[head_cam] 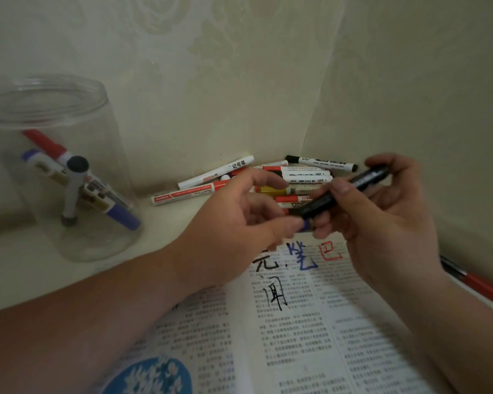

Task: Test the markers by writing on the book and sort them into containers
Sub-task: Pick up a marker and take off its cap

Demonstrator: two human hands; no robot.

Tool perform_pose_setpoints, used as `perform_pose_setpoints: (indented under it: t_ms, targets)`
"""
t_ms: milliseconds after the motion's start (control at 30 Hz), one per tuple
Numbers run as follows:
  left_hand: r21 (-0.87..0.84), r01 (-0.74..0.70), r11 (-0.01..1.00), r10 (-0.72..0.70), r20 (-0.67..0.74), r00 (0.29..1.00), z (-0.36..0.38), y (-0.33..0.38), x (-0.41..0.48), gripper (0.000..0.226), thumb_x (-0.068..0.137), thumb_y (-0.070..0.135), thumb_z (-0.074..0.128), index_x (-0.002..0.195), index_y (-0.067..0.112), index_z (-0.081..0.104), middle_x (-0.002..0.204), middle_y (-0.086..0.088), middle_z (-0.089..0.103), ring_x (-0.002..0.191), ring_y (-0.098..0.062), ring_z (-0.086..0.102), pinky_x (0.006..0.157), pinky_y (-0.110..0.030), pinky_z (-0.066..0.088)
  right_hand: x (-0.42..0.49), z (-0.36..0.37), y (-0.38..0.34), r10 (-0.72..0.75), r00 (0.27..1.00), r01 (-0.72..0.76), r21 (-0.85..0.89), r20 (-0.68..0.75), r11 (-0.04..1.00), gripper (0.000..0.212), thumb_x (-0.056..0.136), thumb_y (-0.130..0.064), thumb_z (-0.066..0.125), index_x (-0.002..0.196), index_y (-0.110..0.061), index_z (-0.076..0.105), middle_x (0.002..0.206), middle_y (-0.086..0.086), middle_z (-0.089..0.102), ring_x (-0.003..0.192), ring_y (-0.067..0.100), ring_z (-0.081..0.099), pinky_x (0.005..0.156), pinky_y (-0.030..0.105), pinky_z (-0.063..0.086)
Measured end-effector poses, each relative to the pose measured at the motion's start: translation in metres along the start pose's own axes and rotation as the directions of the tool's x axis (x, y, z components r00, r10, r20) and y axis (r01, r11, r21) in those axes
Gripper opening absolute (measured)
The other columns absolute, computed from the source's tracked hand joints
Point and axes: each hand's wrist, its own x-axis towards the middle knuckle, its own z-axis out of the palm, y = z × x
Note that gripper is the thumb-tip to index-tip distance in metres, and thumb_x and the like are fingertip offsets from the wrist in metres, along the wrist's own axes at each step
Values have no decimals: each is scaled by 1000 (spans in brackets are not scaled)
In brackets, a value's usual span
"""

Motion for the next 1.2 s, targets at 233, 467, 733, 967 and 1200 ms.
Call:
perform_pose_setpoints:
  t_ms: [233, 467, 733, 967, 1200]
  targets:
    - [-200, 68, 977, -85, -79, 993, -12, 1, 4, 22, 91, 38, 55, 78, 20, 58, 61, -12, 19, 42, -15, 15, 42, -21, 19, -2, -11, -1, 268, 943, -149, -466, 199, 872, 12, 69, -29, 79, 77, -21, 76, 60, 7, 70, 44, 17, 59, 46, 27, 47]
    - [81, -39, 996, 51, -153, 987, -8, -3, 1, 25, 103, 31, 41, 88, 21, 59, 55, 3, 37, 38, -4, 31, 40, -15, 31, -10, -6, 10, -81, 833, 489, -661, 547, 570, 27, 91, -22, 71, 117, -16, 75, 78, -21, 67, 64, -2, 60, 61, 9, 40]
    - [73, 23, 997, -14, -125, 992, -5, -2, 0, 24, 108, 20, 36, 100, 27, 57, 63, -15, 36, 40, -16, 26, 45, -27, 23, -6, 2, -2, 559, 775, -463, -335, 296, 820, 11, 74, -25, 79, 76, -14, 78, 53, 15, 43, 39, 15, 34, 37, 16, 26]
    - [-177, -27, 984, -27, -298, 954, -13, -6, 9, 7, 106, 15, 45, 102, 11, 49, 51, -3, 35, 39, -10, 27, 40, -23, 24, 9, -12, 0, 382, 906, -395, 43, 181, 918, 28, 59, -1, 78, 84, -11, 69, 67, 23, 62, 45, 24, 51, 38, 21, 38]
    - [-274, -100, 957, -23, -413, 910, -17, -12, 13, 25, 107, 28, 41, 94, 9, 51, 61, -10, 45, 48, -20, 35, 45, -29, 31, 4, 5, -6, 92, 996, -91, -27, 13, 995, 24, 76, -36, 66, 94, -24, 76, 76, 14, 67, 59, 25, 58, 49, 29, 47]
